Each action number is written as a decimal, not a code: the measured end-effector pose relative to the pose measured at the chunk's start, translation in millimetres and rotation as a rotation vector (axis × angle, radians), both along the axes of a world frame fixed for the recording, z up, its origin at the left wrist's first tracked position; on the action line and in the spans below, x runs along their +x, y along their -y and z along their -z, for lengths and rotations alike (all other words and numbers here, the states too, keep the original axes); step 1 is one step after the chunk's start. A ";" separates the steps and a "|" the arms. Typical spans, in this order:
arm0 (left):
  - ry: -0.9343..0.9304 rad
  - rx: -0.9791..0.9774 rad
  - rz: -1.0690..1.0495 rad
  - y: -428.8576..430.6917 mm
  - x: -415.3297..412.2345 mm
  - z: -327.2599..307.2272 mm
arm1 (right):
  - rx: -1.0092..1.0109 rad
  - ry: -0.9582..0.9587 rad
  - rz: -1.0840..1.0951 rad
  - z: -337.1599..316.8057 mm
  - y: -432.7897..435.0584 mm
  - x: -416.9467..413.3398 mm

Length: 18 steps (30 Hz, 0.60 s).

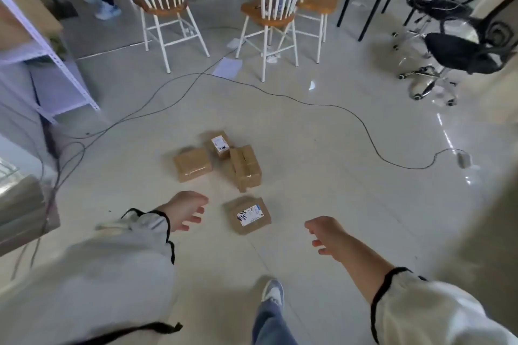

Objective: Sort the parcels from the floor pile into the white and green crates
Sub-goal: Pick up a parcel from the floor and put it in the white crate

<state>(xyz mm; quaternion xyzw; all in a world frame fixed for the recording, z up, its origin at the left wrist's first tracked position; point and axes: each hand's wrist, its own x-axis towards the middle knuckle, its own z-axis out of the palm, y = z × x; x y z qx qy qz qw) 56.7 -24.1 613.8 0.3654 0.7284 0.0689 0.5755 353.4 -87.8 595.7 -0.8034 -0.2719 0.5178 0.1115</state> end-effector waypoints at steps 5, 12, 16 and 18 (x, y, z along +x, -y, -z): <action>0.042 -0.081 -0.111 -48.9 19.7 96.3 | -0.087 0.040 -0.140 87.5 -80.8 3.2; 0.015 -0.109 -0.118 -108.7 55.8 304.1 | -0.233 0.045 -0.240 296.4 -150.0 -28.4; 0.004 -0.127 0.014 -144.9 56.0 439.9 | -0.243 0.041 -0.273 440.6 -159.4 -62.3; 0.003 -0.136 0.091 -164.5 50.4 501.1 | -0.234 0.035 -0.305 497.4 -168.0 -79.8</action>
